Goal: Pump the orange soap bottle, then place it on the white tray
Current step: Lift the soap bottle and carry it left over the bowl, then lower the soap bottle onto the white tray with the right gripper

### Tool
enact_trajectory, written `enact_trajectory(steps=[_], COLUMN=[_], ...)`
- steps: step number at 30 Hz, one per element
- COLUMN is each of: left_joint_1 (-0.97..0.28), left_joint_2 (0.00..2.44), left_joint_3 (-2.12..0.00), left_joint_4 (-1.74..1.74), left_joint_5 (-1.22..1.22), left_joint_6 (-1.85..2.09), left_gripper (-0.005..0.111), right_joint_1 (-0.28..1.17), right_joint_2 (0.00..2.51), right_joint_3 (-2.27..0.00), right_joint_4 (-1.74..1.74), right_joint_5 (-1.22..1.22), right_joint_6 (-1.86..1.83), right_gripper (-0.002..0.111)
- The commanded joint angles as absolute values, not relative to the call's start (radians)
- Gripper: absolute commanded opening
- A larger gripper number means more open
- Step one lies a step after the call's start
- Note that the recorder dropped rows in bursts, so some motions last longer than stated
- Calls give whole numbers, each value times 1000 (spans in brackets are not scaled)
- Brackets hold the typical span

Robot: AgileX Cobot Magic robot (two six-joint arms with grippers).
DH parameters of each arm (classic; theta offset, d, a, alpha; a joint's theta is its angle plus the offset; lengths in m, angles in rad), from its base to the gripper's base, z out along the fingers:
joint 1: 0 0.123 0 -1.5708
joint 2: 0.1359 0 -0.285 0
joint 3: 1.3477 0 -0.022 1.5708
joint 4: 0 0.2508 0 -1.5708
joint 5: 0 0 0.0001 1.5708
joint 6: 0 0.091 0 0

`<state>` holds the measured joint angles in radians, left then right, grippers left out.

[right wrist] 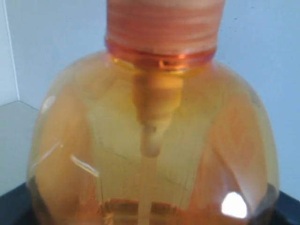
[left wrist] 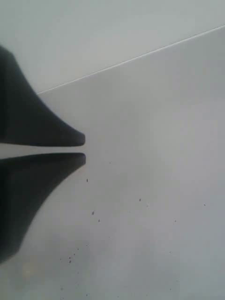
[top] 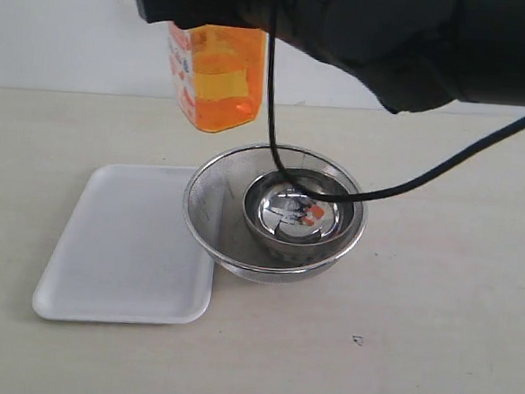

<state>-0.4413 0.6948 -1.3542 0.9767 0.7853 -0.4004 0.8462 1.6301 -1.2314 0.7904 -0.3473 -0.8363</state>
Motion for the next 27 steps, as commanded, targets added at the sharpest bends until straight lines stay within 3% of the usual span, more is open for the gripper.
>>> enact_trajectory(steps=[1, 27], left_joint_1=[-438, -440], left_joint_2=[696, 696], left_joint_3=[-1360, -1360], left_joint_4=[969, 954], left_joint_5=[794, 794], left_joint_6=[-400, -400], left_gripper=[5, 5], right_joint_1=[884, 928], right_joint_2=[1665, 2010], right_joint_3=[-1315, -1569], right_joint_4=[762, 655], right_joint_5=[-395, -309], right_joint_6=[-838, -810], right_gripper=[0, 0])
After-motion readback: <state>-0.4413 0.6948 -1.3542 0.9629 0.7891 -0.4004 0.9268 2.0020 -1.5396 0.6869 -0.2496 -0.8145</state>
